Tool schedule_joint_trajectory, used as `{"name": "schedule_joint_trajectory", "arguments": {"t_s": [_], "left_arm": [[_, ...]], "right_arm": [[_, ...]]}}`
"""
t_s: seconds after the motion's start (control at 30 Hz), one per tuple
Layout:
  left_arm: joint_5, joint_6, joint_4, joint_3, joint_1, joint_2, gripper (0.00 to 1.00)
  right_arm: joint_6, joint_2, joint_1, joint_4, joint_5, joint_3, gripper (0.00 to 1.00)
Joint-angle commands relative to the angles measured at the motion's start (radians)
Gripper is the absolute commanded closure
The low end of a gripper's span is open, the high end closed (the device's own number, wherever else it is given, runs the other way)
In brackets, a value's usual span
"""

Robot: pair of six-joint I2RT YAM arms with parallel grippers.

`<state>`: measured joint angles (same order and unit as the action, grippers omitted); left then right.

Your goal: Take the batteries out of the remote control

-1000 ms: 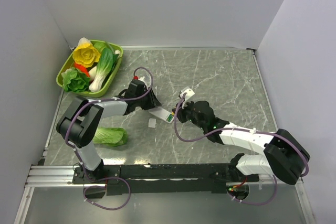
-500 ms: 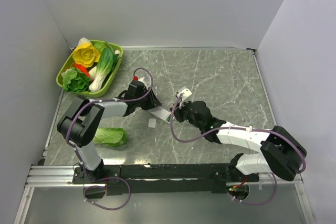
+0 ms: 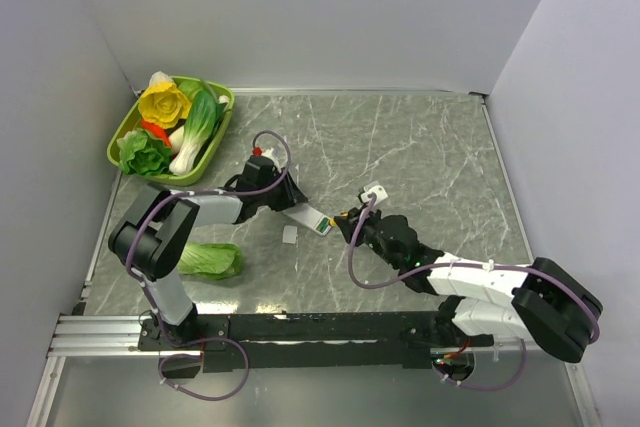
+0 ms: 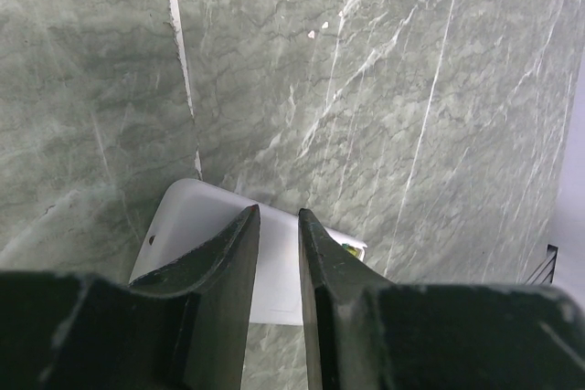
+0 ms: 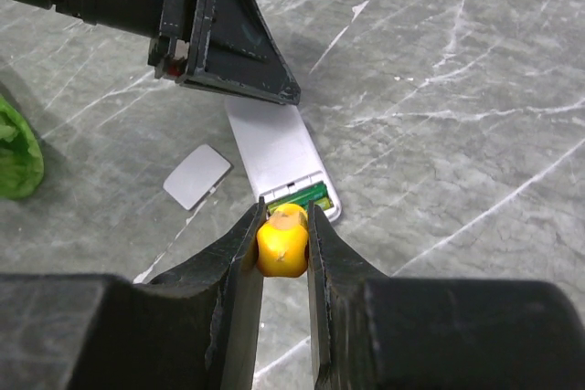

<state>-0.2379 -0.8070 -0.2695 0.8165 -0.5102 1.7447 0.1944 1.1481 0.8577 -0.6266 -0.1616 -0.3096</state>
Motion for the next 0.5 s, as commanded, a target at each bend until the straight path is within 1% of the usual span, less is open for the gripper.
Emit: {"name": "schedule_joint_trajectory", "arguments": {"t_s": [0.0,0.1,0.17,0.37,0.47], "left_arm": [[0.022,-0.004,0.065,-0.045,-0.008,-0.004,0.69],[0.043,-0.012,0.078,-0.057,-0.016,-0.03,0.69],[0.046,-0.021,0.079,-0.069,-0.025,-0.054,0.69],[0.025,-0.057,0.085,-0.086,-0.056,-0.146,0.68],[0.043,-0.052,0.111,-0.07,-0.059,-0.197,0.66]], "right_arm": [[0.016,-0.022,0.017,0.122,-0.01,-0.005,1.0],[0.0,-0.034,0.015,0.208,-0.036,-0.069,1.0],[-0.009,-0.042,0.015,0.274,-0.082,-0.098,1.0],[-0.024,-0.071,0.014,0.364,-0.141,-0.174,1.0],[-0.042,-0.09,0.014,0.37,-0.15,-0.183,1.0]]}}
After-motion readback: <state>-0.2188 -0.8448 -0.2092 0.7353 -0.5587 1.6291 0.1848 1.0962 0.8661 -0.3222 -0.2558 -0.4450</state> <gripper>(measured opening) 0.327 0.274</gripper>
